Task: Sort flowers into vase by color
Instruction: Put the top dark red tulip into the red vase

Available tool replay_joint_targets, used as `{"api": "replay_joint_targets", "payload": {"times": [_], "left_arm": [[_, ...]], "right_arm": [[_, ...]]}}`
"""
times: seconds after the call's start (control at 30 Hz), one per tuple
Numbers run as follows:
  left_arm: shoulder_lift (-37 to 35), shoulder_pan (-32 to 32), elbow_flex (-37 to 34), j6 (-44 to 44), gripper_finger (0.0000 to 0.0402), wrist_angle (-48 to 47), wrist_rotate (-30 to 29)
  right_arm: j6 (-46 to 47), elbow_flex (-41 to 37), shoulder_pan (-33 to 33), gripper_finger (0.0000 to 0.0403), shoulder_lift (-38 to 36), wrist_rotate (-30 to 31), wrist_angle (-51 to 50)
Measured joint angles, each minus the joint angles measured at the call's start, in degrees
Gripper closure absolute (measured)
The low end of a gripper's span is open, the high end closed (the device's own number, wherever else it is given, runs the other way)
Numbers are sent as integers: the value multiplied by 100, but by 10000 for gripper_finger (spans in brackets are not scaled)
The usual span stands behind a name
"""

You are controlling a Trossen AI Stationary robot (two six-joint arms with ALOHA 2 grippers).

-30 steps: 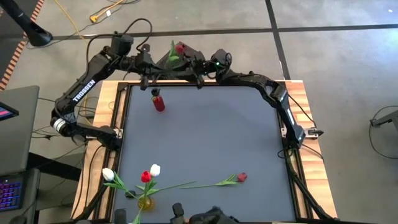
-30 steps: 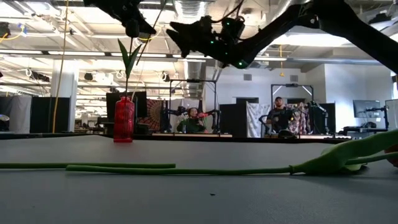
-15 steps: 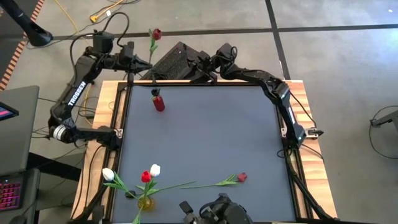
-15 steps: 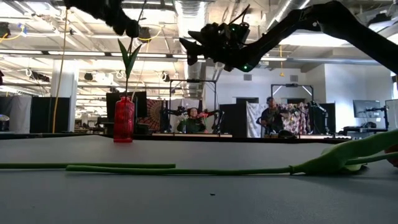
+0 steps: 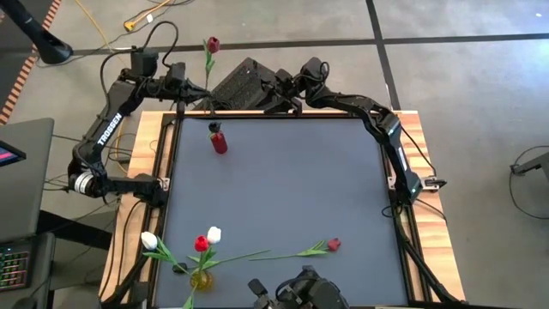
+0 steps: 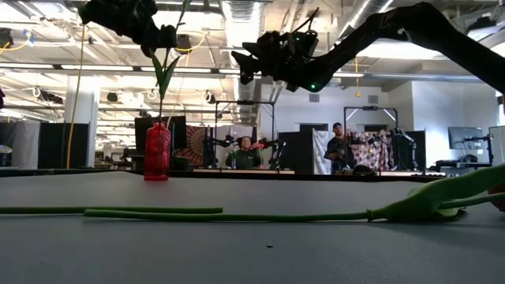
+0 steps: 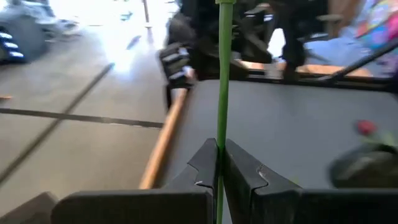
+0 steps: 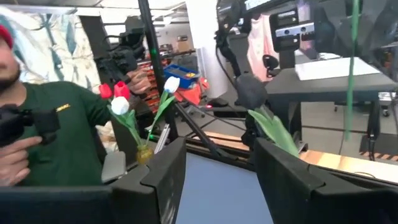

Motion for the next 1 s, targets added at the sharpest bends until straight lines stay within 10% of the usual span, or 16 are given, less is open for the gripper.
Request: {"api": "replay_joint_targets", "payload": {"times": [0.2,0.37,0.6,1.0], "left_arm": [[-4,-6,-45,365,401,-550,462],[-342,-2,-927,-589,401,946,634],[-1352,26,-2633,-2744,401,4118,-759],[-2253,-299,-4321,-4058,401,5587,-2291]], "right_arm": [[-21,0,72,189,0,-136,2],[-27,0,90,189,-2,-157,5],[-23,0,83,189,-2,-158,5],[-66,0,182,189,-9,-151,5]]}}
